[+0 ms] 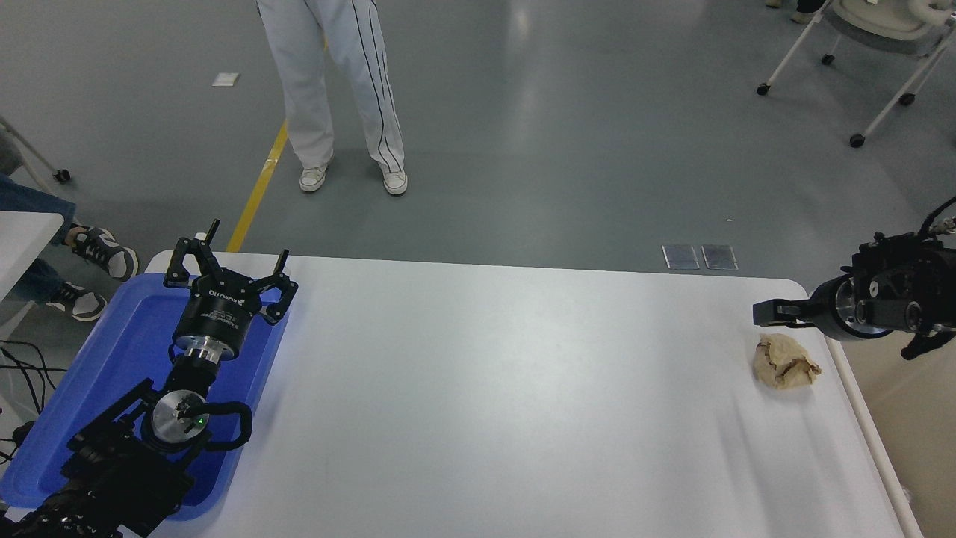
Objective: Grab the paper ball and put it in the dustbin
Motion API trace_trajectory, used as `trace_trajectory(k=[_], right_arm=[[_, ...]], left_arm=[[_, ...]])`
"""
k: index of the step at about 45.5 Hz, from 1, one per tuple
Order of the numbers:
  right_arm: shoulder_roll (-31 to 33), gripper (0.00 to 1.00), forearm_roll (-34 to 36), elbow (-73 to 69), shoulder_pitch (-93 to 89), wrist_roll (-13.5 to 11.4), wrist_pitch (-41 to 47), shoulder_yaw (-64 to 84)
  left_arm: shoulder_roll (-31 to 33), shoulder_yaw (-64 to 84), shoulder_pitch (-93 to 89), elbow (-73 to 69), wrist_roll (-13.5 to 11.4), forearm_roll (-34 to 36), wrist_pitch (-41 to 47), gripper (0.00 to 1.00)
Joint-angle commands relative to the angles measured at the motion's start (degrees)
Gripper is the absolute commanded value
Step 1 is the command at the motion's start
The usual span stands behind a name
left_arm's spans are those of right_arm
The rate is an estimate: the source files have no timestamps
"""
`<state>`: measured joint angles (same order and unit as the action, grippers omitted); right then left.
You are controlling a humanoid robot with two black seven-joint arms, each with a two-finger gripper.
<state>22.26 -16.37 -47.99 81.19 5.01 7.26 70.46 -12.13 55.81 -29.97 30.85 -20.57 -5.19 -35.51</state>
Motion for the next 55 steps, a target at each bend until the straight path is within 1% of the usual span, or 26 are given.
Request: trace_trajectory(k=[1,7,14,20,31,39,44,55], right_arm=[[-0.5,1.0,0.1,9.3,-6.7,0.0,0.0,-4.4],[-0.3,1.0,0.1,11.4,-9.8,0.1,0.1,-10.3],[0.6,1.0,0.1,11.7,-11.1,0.4,0.0,-13.9],[0.7,1.0,0.1,13.3,-11.8,0.2,0.0,-14.3],[0.3,1.0,0.1,22.7,-18.1,0.1,0.0,-14.4],[0.1,1.0,0.1,23.0,-19.9,0.1,0.0,-14.9],[-1.4,1.0,0.0,23.6,-22.0,0.1,-0.3,-16.1],[-2.5,1.0,0.0,23.8,-24.6,0.1,-4.0,-17.4]], left_arm=[[0.0,0.0,0.0,0.0,0.0,0.0,0.0,1.0],[0.0,0.0,0.0,0.0,0.0,0.0,0.0,1.0],[0.0,0.0,0.0,0.0,0.0,0.0,0.0,1.0],[0.0,0.0,0.0,0.0,0.0,0.0,0.0,1.0],[0.0,0.0,0.0,0.0,0.0,0.0,0.0,1.0],[0.0,0.0,0.0,0.0,0.0,0.0,0.0,1.0],[0.0,0.0,0.0,0.0,0.0,0.0,0.0,1.0],[0.0,0.0,0.0,0.0,0.0,0.0,0.0,1.0]])
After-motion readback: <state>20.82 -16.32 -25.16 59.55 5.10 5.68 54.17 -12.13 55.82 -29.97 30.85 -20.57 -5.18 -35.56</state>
